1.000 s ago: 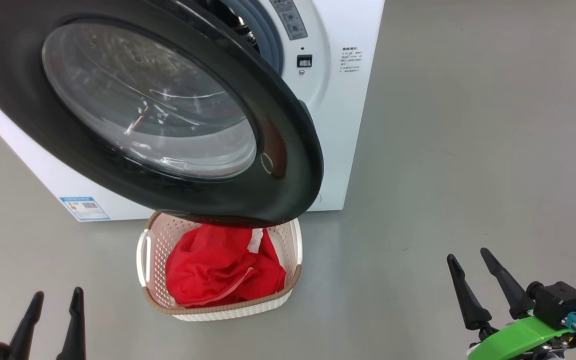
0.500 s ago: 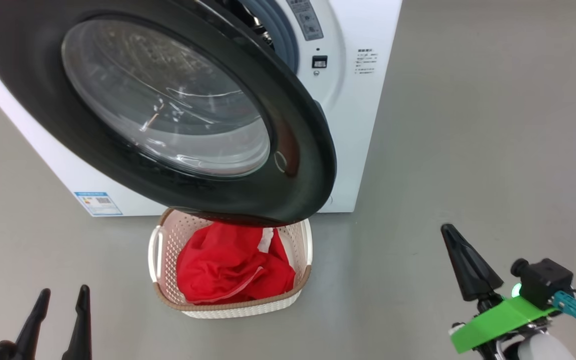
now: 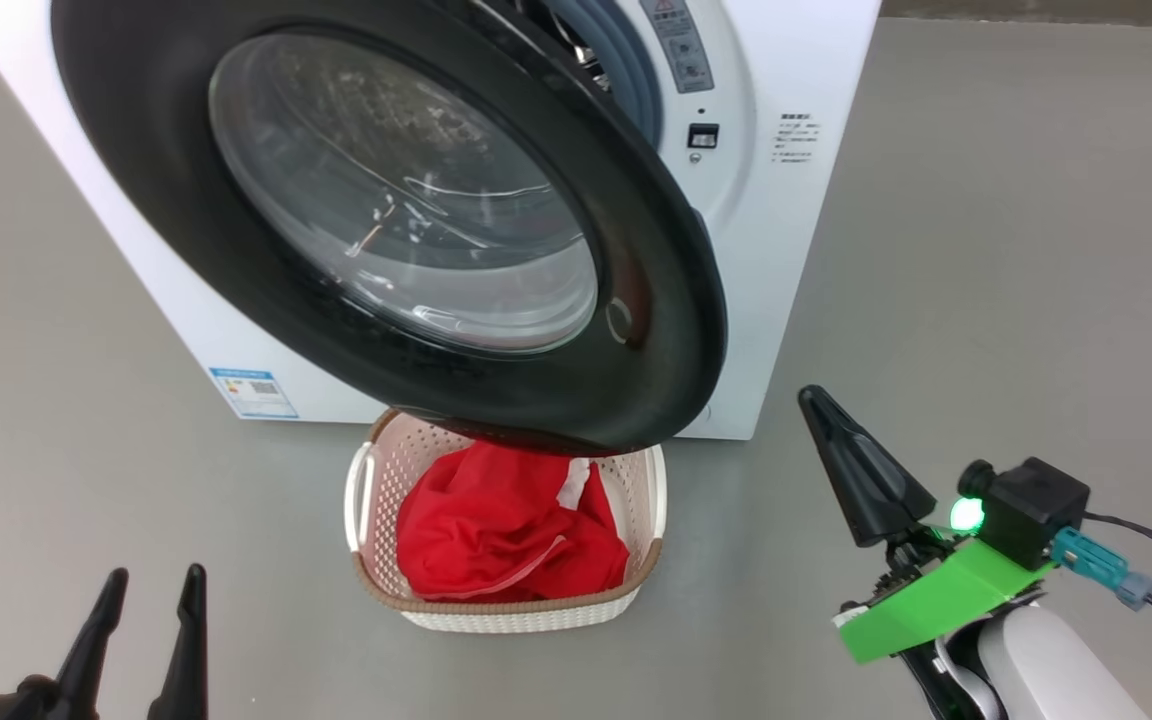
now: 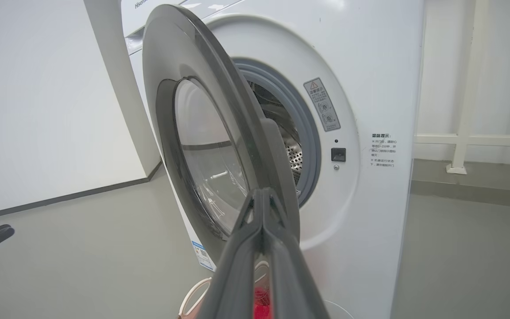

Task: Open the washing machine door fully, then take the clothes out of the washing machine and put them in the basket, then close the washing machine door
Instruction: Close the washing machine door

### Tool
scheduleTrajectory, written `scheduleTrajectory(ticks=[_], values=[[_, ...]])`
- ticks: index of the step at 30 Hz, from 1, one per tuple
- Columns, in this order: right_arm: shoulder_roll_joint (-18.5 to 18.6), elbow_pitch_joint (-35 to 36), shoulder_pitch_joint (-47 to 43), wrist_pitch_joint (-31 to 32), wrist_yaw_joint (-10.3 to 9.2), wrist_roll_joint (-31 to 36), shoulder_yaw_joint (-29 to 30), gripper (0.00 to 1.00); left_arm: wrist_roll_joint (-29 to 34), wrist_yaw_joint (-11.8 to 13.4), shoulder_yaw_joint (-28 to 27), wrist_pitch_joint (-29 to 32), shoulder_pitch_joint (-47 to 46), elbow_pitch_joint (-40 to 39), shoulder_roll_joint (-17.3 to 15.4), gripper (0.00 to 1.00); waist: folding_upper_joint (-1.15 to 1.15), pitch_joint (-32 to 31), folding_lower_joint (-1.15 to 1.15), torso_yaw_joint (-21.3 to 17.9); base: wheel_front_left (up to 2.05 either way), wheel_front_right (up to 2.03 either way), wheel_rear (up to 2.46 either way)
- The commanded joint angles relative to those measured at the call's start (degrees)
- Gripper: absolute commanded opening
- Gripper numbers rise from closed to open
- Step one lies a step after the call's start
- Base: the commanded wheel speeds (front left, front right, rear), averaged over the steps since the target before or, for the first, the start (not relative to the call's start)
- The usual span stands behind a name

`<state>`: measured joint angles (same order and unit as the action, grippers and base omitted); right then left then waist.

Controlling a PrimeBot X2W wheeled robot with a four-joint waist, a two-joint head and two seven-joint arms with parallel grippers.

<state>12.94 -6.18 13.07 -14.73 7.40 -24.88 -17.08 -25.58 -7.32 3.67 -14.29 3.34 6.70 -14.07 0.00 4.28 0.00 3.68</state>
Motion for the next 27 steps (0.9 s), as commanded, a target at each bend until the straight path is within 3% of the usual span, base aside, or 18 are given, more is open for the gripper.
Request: scheduleTrajectory(ticks=[1, 27], values=[[0.2, 1.6, 2.2, -0.3, 0.09, -0.6, -2.1, 0.0, 0.8, -0.2, -1.8, -0.7, -2.0, -1.7, -0.9, 1.0, 0.0, 0.3, 0.0, 0.9, 0.0, 0.0, 0.0], [-2.7, -6.5, 13.6, -0.3, 0.09, -0.2, -6.6, 0.0, -0.8, -0.2, 0.9, -0.7, -7.8, -2.2, -1.1, 1.0, 0.0, 8.4, 0.0, 4.4, 0.0, 0.0, 0.0]])
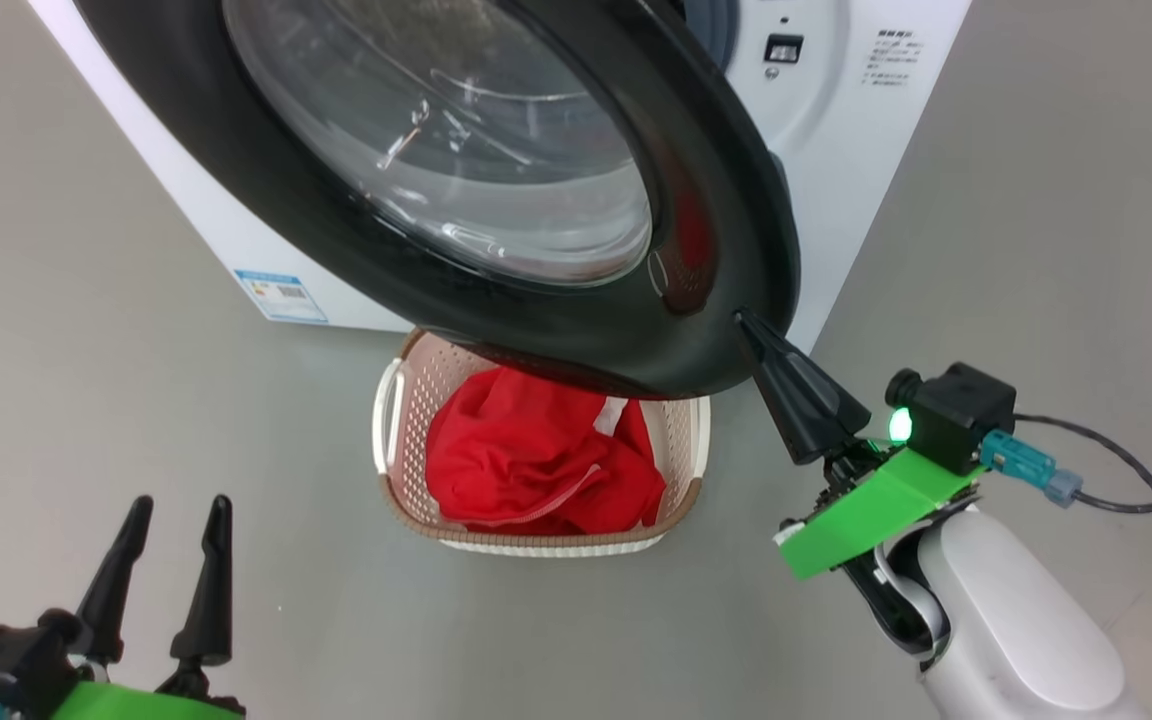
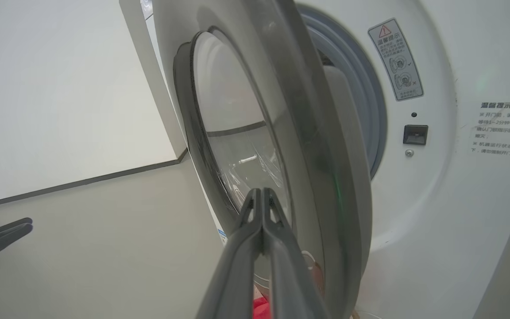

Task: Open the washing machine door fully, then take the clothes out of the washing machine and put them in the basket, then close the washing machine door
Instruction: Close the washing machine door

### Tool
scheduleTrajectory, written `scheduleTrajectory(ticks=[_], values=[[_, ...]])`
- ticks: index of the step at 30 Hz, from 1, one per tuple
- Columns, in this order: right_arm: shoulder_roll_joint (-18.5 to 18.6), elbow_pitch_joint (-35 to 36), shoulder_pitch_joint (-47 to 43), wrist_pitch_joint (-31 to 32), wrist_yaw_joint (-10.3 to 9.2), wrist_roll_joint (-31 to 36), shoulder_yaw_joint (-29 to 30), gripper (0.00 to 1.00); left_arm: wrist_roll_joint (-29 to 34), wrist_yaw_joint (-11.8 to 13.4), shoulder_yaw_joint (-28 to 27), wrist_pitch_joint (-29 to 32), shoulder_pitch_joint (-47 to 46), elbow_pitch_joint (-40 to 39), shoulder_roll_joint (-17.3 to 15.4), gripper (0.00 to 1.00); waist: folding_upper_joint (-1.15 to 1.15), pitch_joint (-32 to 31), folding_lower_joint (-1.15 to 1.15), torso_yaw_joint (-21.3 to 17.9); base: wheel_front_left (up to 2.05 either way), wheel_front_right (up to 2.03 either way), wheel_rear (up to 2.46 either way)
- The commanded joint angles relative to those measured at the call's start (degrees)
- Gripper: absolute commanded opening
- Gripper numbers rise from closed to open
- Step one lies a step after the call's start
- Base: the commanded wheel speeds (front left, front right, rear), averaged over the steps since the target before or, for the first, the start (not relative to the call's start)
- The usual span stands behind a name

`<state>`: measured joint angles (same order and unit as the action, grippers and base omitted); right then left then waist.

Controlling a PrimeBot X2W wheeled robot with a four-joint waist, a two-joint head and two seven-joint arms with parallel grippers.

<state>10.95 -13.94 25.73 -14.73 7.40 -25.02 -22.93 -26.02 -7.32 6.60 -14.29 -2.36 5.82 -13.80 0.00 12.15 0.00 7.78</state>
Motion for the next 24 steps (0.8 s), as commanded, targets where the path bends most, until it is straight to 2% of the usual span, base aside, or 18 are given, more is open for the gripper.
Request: scheduleTrajectory(ticks=[1, 24], values=[[-0.8, 0.9, 1.2, -0.3, 0.09, 0.0, -0.7, 0.0, -0.4, -0.2, -1.9, -0.7, -2.2, -1.3, -1.4, 1.0, 0.0, 0.7, 0.0, 0.3, 0.0, 0.0, 0.0], [-2.1, -1.4, 6.3, -0.3, 0.09, 1.2, 4.0, 0.0, -1.0, -0.2, -1.2, -0.7, -5.7, -2.1, -1.6, 1.0, 0.0, 5.5, 0.0, 0.9, 0.0, 0.0, 0.0]])
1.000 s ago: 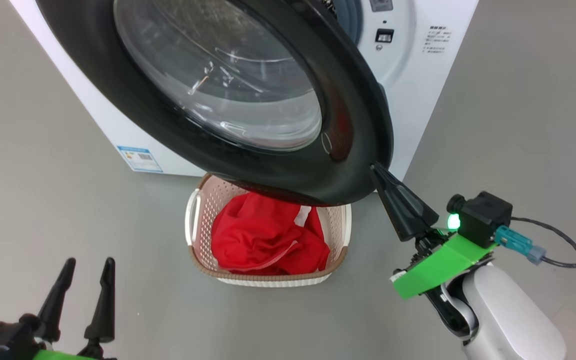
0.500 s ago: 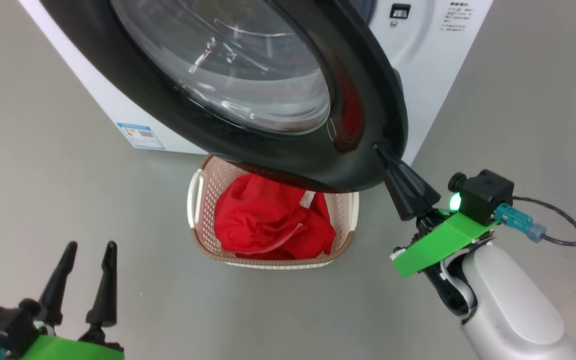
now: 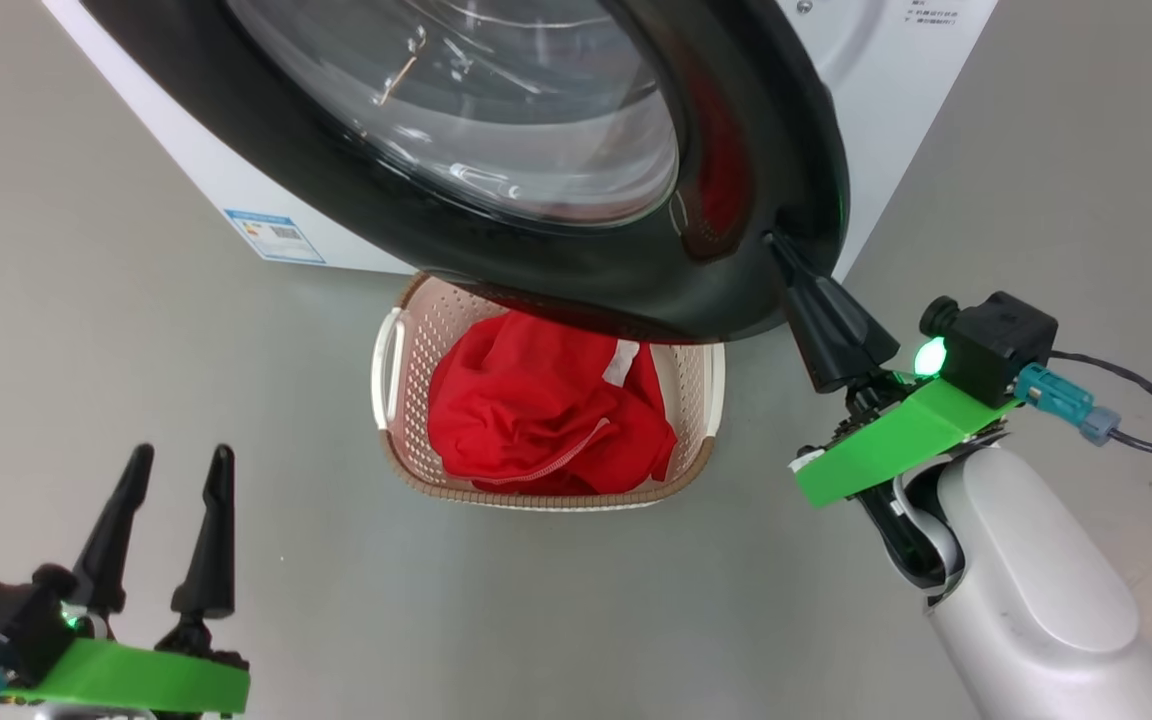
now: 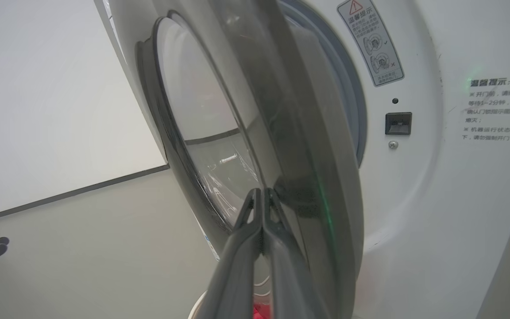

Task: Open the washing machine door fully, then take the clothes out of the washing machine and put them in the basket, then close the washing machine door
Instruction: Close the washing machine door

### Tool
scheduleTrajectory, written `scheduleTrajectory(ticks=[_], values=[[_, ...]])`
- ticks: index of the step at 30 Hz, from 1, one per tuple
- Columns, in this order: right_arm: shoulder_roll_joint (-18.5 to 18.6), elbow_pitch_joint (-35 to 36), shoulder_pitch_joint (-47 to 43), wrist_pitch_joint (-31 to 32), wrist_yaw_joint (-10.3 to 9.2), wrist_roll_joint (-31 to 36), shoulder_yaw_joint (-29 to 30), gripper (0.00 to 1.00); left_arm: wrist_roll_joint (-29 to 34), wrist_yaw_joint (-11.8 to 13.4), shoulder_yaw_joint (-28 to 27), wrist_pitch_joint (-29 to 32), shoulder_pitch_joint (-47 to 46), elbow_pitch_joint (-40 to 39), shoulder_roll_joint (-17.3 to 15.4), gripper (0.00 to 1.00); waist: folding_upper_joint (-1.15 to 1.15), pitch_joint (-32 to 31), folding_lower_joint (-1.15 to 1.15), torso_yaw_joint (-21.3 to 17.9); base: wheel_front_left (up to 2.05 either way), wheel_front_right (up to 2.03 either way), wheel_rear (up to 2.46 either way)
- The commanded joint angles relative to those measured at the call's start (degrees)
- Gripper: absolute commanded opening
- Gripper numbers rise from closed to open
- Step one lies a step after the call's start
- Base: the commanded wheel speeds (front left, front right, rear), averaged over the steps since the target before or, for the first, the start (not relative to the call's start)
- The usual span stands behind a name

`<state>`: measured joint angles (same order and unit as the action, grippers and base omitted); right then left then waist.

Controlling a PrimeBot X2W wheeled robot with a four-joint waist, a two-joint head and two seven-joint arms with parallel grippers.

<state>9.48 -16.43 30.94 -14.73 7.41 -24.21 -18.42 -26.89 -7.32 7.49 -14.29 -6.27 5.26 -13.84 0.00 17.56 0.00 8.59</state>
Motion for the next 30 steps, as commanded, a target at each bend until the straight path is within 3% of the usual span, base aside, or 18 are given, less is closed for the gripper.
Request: scheduleTrajectory(ticks=[1, 30], values=[[-0.7, 1.1, 1.3, -0.3, 0.08, 0.4, -0.3, 0.0, -0.1, -0.2, -2.1, -0.7, -1.9, -1.6, -1.6, 1.0, 0.0, 0.2, 0.0, 0.1, 0.0, 0.0, 0.0], [-1.7, -0.3, 10.0, -0.3, 0.08, 3.1, 7.8, 0.0, -0.4, -0.2, -0.4, -0.7, -5.3, -3.7, -1.8, 1.0, 0.0, 5.7, 0.0, 1.9, 0.0, 0.0, 0.0]])
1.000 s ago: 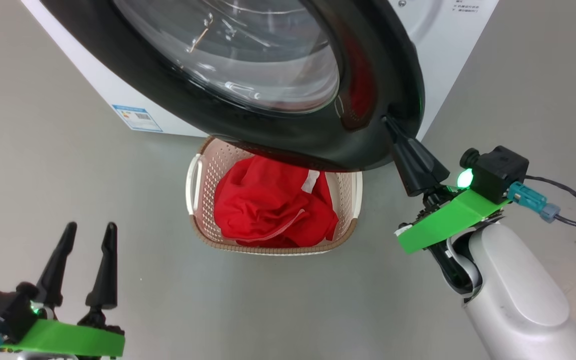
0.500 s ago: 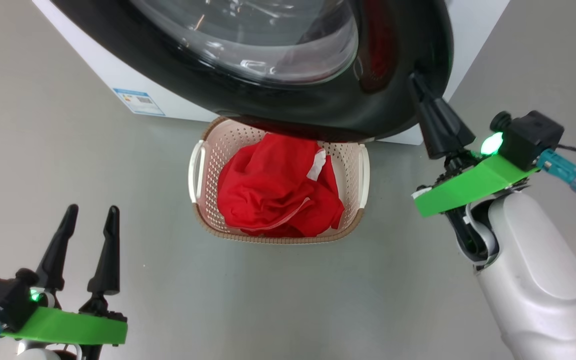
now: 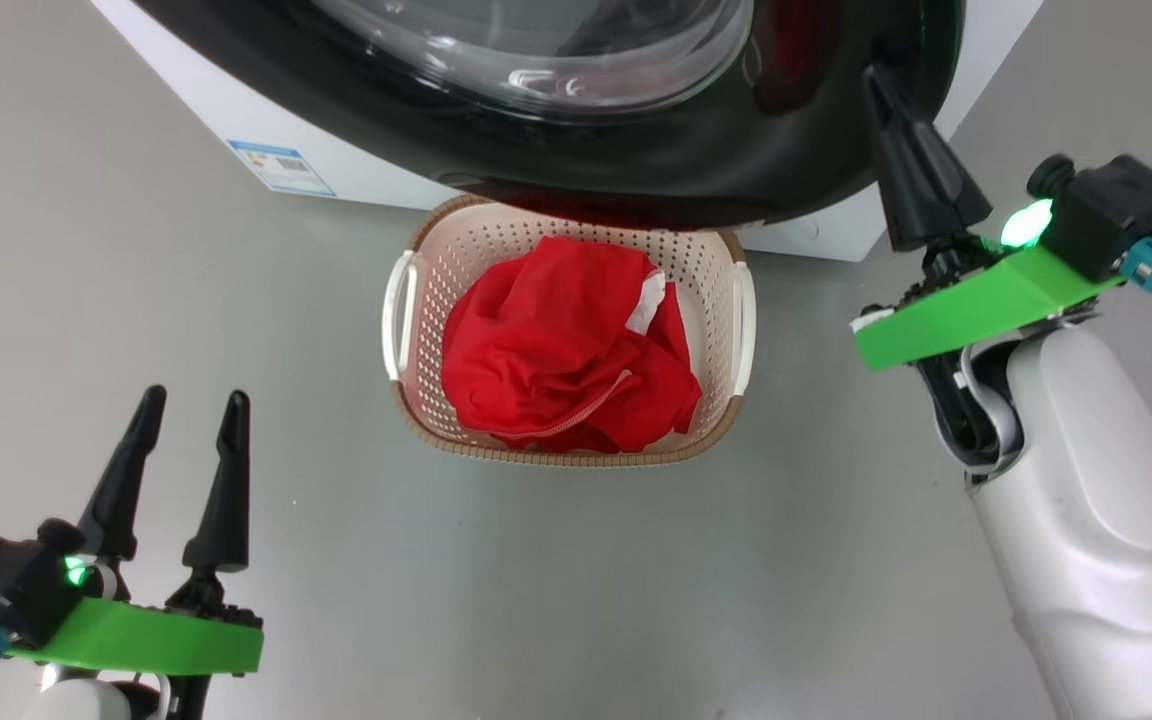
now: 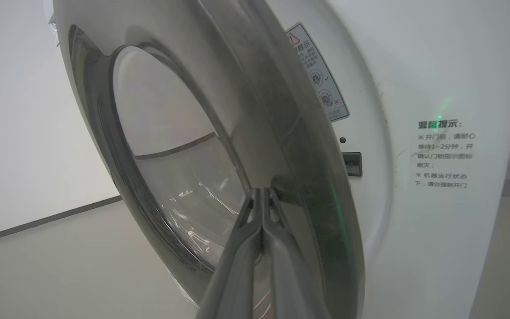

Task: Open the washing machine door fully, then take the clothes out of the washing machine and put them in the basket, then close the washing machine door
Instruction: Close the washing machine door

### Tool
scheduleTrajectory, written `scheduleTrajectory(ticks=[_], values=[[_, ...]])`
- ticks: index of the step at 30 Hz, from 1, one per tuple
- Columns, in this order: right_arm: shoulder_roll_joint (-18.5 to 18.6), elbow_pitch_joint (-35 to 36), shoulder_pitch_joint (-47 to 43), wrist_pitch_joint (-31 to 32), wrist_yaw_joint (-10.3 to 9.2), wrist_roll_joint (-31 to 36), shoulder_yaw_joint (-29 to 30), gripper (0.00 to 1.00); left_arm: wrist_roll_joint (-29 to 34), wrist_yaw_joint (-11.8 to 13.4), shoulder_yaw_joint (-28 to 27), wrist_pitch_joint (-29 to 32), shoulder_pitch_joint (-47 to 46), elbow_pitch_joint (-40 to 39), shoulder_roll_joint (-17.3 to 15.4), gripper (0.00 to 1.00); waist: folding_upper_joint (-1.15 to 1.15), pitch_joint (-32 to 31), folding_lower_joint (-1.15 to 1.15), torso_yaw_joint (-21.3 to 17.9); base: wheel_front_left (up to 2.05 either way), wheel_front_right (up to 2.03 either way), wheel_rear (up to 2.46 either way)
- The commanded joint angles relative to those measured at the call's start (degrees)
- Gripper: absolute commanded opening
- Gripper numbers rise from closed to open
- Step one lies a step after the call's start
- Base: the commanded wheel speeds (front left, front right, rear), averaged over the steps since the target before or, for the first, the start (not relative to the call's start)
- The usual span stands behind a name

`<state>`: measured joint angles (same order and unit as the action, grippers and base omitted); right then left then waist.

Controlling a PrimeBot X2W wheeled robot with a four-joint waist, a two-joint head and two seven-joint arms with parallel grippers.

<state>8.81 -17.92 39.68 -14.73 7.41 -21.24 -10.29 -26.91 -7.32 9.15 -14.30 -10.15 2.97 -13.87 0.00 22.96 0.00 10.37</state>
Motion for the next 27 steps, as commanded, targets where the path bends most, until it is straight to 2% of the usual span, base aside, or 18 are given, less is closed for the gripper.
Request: scheduleTrajectory(ticks=[1, 27], values=[[-1.1, 1.1, 1.6, -0.3, 0.08, 0.2, 0.0, 0.0, -0.4, -0.2, -2.0, -0.7, -1.5, -1.5, -1.8, 1.0, 0.0, 0.6, 0.0, 0.2, 0.0, 0.0, 0.0], [-2.1, 0.1, 11.4, -0.3, 0.08, 1.9, 4.5, 0.0, -0.9, -0.2, -0.5, -0.7, -5.0, -3.4, -2.2, 1.0, 0.0, 5.8, 0.0, 1.3, 0.0, 0.0, 0.0]])
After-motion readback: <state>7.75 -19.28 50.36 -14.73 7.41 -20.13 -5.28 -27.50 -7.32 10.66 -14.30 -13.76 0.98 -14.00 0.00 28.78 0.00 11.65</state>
